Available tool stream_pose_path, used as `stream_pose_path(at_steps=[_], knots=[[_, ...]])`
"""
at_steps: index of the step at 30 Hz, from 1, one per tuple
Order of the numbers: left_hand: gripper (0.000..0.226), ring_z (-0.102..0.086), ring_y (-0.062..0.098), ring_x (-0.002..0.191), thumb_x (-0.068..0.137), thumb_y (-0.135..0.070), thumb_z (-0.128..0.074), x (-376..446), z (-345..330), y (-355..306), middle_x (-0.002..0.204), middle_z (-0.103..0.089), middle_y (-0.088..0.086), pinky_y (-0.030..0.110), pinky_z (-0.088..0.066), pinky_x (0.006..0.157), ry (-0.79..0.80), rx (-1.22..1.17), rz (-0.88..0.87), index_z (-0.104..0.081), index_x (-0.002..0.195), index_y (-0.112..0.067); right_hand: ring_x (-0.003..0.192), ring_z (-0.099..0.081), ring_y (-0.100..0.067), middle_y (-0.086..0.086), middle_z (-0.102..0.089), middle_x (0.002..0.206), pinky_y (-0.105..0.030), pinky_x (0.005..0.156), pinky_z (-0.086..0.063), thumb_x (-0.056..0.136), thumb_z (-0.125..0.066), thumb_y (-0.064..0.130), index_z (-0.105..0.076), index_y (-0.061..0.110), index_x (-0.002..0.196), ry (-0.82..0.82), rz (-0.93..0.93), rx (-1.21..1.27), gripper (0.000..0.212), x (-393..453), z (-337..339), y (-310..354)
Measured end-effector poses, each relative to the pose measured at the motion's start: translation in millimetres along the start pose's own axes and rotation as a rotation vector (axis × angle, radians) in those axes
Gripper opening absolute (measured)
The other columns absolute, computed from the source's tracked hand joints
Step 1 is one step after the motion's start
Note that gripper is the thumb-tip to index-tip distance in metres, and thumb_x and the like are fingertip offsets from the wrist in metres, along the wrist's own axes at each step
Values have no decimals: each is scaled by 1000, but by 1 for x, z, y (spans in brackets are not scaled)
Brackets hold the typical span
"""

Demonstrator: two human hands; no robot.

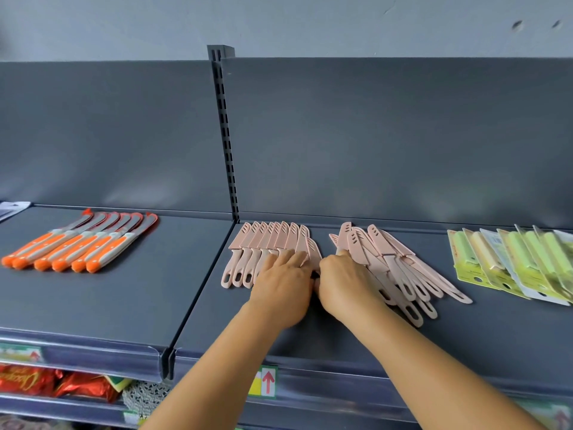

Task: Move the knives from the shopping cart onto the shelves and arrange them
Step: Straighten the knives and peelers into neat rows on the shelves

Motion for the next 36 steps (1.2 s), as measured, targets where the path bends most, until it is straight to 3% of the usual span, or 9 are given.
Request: stream_pose_path(at_steps=[3, 7, 11, 12, 16, 23, 29, 36], knots=[[36, -36, 20, 127, 99, -30, -24, -2, -15, 9, 129, -47, -5, 37, -24, 100, 58, 16, 17, -49, 123, -20, 97, -60, -32, -11, -46, 119, -31, 68, -36, 97, -48, 16, -60, 10, 109, -15, -12, 9, 18, 4, -1, 3], [37, -41, 23, 123, 98, -27, -25, -3, -14, 8, 125, -52, -2, 38, -24, 98, 17, 31, -6, -55, 118, -18, 97, -57, -31, -11, -42, 121, -31, 70, -37, 99, -42, 16, -59, 11, 110, 30, 6, -20, 21, 4, -3, 3], [43, -63, 20, 91, 88, -31, -30, -5, -9, 7, 89, -67, -3, 33, -27, 81, 36, 65, 11, -70, 84, -18, 117, -45, -27, -6, -43, 130, -33, 90, -40, 94, -40, 14, -54, 15, 120, 81, 115, -37, 30, -4, -3, -3], [44, -63, 20, 91, 89, -32, -29, -5, -7, 7, 90, -68, -3, 33, -27, 82, 0, 67, 17, -70, 85, -17, 121, -41, -26, -3, -44, 133, -33, 96, -38, 93, -40, 15, -53, 16, 123, 115, 148, -30, 33, -6, -4, -5], [39, -39, 21, 127, 102, -32, -25, -5, -11, 9, 130, -49, 1, 34, -22, 102, -12, 13, 0, -50, 125, -13, 130, -30, -22, 7, -45, 138, -33, 108, -32, 94, -40, 21, -46, 22, 135, 230, 222, 6, 41, -6, -9, -12], [41, -33, 19, 132, 102, -32, -26, -6, -10, 10, 140, -42, 0, 32, -21, 105, -19, 8, 6, -44, 133, -13, 128, -28, -22, 12, -33, 148, -37, 107, -29, 101, -30, 32, -32, 26, 144, 165, 250, -103, 44, 9, -15, -11], [39, -35, 20, 131, 103, -30, -26, -8, -9, 9, 140, -41, -1, 33, -22, 105, 15, 2, -1, -46, 133, -15, 118, -35, -24, 7, -49, 133, -38, 100, -32, 100, -27, 37, -49, 21, 112, 164, 215, -101, 29, 18, -13, -7], [39, -34, 19, 131, 102, -29, -25, -7, -14, 12, 140, -40, -2, 36, -21, 107, 32, 8, 22, -44, 133, -15, 122, -37, -26, -2, -51, 124, -39, 101, -37, 94, -45, 43, -51, 17, 113, 178, 209, -96, 33, 16, -8, -6]])
Point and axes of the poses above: each hand's wrist, its own x-axis towards the middle knuckle, its own z-axis out of the back of the hand, y = z × x, the point moved 6 cm from there along x, towards the middle knuckle
